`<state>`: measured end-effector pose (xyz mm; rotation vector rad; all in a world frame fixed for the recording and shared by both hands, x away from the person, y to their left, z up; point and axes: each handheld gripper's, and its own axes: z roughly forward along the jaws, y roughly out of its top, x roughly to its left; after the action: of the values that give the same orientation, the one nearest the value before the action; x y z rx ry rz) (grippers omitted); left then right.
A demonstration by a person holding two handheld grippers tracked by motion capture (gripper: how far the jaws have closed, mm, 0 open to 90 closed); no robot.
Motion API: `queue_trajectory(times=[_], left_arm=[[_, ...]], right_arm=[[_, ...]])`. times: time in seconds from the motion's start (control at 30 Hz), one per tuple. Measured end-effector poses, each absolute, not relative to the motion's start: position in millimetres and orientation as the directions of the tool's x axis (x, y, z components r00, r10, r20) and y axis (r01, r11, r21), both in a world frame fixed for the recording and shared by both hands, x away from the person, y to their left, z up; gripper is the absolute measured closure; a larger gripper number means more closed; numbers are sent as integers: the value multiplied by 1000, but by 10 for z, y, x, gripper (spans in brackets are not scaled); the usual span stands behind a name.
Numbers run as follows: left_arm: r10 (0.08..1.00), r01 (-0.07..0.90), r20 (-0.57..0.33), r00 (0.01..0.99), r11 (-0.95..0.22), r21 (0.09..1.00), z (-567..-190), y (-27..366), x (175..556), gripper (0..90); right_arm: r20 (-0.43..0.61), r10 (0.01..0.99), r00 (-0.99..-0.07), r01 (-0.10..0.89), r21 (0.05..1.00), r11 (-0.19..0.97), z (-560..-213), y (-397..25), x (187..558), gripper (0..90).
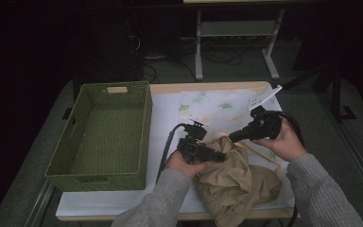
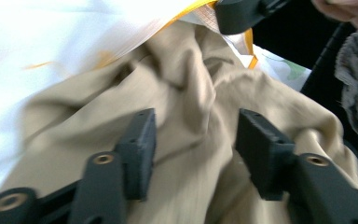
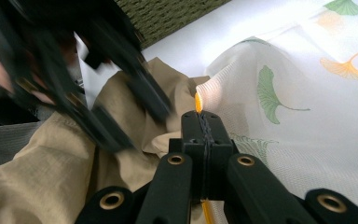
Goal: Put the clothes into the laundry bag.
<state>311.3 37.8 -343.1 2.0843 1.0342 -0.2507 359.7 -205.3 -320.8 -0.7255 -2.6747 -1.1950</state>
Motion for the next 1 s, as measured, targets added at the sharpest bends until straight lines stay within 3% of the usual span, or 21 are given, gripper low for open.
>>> queue_trajectory(times=[0.2, 0.43, 0.5, 0.6, 0.67, 0.9, 1.0], left_arm=[[647, 765, -453, 614, -344, 545, -3362, 732, 3103, 353], [655, 817, -490, 575, -426, 389, -3798, 640, 3129, 329], [645, 807, -487, 589, -441, 392, -3861, 583, 3117, 432], [632, 786, -470, 617, -457, 417, -3889, 510, 3094, 724], [603, 766, -475, 640, -459, 450, -3861, 464, 3062, 838], [455, 722, -561, 692, -458, 519, -3652, 277, 3002, 855], [448, 710, -551, 704, -446, 545, -3615, 171, 3002, 854]], right_arm=[[301, 392, -869, 486, 669, 563, -3236, -2085, 3626, 895], [302, 386, -872, 482, 667, 568, -3246, -2054, 3634, 895], [302, 379, -875, 478, 665, 574, -3251, -2025, 3633, 895], [302, 370, -878, 473, 665, 578, -3251, -1981, 3626, 895], [298, 363, -883, 464, 665, 585, -3248, -1955, 3618, 895], [298, 347, -889, 453, 669, 588, -3211, -1900, 3607, 895], [291, 338, -895, 443, 672, 593, -3191, -1858, 3592, 895]])
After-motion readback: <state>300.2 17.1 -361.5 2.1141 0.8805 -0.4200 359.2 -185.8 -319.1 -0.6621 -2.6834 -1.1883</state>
